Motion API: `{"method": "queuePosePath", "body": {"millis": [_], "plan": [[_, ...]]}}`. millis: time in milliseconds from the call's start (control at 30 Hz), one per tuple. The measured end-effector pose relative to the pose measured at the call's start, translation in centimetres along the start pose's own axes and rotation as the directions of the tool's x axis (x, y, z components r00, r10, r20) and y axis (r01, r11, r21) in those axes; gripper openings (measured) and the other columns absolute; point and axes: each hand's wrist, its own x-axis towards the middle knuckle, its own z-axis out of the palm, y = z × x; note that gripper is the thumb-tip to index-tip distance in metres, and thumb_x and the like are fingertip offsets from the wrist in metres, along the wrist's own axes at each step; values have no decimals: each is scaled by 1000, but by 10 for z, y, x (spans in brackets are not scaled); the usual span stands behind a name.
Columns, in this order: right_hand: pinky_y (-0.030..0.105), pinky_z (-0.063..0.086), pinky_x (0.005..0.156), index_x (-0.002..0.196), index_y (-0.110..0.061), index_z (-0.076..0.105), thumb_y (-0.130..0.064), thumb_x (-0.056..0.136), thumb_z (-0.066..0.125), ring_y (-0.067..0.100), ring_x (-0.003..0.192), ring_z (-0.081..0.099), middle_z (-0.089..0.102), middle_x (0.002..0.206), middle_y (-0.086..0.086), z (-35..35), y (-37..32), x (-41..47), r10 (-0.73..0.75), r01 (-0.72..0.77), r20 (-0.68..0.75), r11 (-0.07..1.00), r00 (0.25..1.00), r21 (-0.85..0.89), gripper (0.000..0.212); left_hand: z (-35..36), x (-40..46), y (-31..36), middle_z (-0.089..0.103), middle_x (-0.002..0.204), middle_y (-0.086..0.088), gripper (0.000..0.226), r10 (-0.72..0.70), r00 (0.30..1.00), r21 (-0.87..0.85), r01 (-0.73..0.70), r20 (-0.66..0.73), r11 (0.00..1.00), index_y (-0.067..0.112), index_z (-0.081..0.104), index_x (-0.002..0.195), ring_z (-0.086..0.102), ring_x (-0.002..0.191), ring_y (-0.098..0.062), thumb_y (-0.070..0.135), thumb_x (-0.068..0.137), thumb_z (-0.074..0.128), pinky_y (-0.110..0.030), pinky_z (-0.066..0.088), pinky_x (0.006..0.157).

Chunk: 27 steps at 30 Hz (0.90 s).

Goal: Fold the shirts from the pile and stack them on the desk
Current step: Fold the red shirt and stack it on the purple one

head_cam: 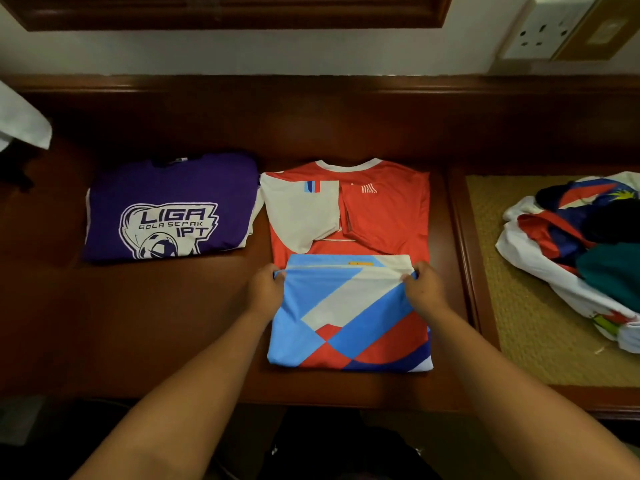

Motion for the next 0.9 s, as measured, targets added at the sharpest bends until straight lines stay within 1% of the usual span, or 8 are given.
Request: {"method": "queuePosePath", "body": {"millis": [100,233,333,533,633,733,800,900], "plan": [[31,38,68,99,-4,55,-4,89,53,32,93,53,54,98,15,0,-10,-9,7,-8,-12,997,1000,-72,10,1,-3,1,63,101,-18,15,-36,999,21,37,-38,999,8,60,107,62,93,-37,13,94,54,-43,51,82],[42,38,97,132,-3,45,-10,85,57,37,123,42,43,133,19,18,3,-34,-138,133,10,930,990,-344,49,12,-25,-7,54,123,-18,38,103,989,284,-68,-109,957,6,56,127,49,113,-35,13,89,60,-44,40,95],[44,35,102,138,-2,41,-9,86,58,37,126,40,40,138,20,28,11,-39,-174,167,5,934,985,-317,54,22,-31,-11,52,127,-17,44,63,995,248,-43,-74,968,7,51,133,49,117,-33,17,91,60,-43,39,98],[41,41,91,131,1,43,-6,87,54,41,115,48,49,125,24,20,3,-7,12,-24,-59,976,998,-215,46,25,-6,3,45,138,-18,56,-44,999,255,51,-32,966,8,40,141,41,128,-34,28,93,59,-43,34,105],[37,44,78,107,1,55,-6,86,53,39,102,56,58,110,22,16,4,12,92,-94,-17,980,996,-176,21,24,5,11,53,130,-16,47,-85,995,404,55,57,913,7,47,132,44,125,-34,35,94,55,-44,38,103],[31,38,65,68,-12,46,-2,86,49,30,83,56,56,81,13,13,4,24,90,-87,21,987,996,-136,21,22,14,14,62,111,-19,30,-80,992,332,42,102,942,3,55,113,56,102,-34,26,95,55,-40,47,82],[29,35,62,64,-17,40,-3,87,49,25,77,51,49,74,7,7,1,32,74,-70,33,991,997,-116,28,18,18,19,61,93,-20,16,-83,992,201,62,94,978,4,54,92,54,80,-28,19,94,56,-32,39,63],[28,37,65,74,-12,50,-6,90,49,29,82,55,53,84,11,-1,-8,42,61,-59,22,994,998,-88,17,9,24,32,50,70,-6,23,-59,998,118,55,37,992,11,43,74,50,74,-27,15,93,55,-29,31,58]]}}
